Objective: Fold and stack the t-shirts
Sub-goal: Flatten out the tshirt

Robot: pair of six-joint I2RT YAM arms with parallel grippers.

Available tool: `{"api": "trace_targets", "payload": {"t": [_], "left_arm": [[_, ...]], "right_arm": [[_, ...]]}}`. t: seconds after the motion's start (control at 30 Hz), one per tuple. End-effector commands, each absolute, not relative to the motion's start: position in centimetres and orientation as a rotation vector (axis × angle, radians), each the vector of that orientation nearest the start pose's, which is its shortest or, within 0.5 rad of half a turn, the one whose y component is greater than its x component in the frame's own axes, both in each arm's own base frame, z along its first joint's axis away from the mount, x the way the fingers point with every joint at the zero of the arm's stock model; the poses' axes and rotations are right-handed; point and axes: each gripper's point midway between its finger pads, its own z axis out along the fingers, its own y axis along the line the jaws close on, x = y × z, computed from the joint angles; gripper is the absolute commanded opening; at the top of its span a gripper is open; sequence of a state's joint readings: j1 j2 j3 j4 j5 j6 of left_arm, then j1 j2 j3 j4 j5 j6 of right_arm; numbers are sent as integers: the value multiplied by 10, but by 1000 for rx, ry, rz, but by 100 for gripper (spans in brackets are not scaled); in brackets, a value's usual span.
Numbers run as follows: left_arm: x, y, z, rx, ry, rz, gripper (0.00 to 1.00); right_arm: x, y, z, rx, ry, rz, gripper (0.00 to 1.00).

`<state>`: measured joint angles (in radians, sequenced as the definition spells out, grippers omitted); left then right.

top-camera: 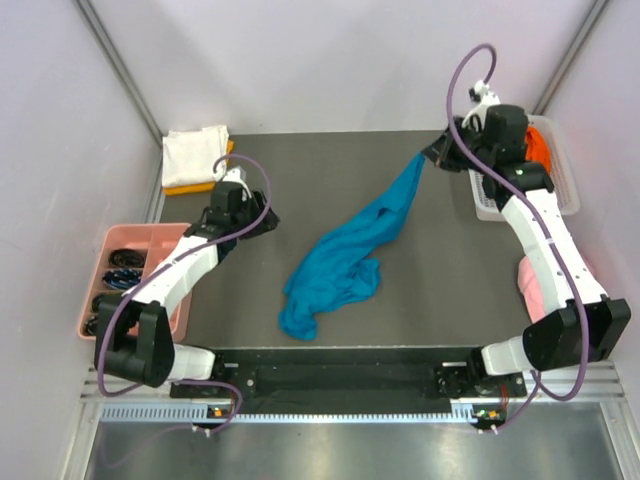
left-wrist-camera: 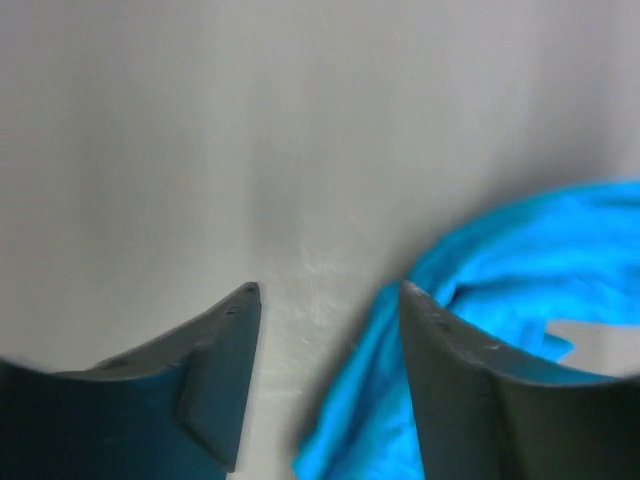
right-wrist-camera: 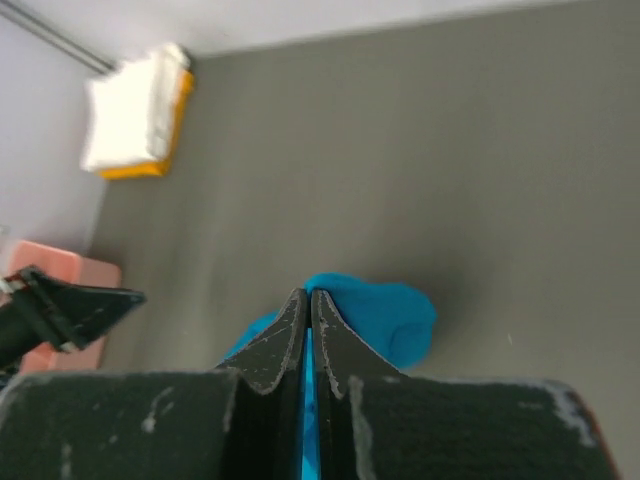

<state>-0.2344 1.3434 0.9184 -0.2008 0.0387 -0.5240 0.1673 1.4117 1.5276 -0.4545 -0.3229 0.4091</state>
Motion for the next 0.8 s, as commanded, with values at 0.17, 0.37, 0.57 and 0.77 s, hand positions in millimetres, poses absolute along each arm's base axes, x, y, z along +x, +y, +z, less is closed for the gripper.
{"api": "trace_targets", "payload": {"t": [0.17,0.37,0.57,0.77], "left_arm": [[325,-169,118,-245,2303,-691,66],[295,-169,102,-251,2365,-684,55],[270,-164,85,-264,2420,-663,43],[249,-158,66,-283,2480,-636,42]], "right_arm": [[384,107,271,121,2116,479,0],[378,103,255,152,2146,463,0],[376,102,246,165,2162,457,0],[376,103,241,167,2168,465,0]]}}
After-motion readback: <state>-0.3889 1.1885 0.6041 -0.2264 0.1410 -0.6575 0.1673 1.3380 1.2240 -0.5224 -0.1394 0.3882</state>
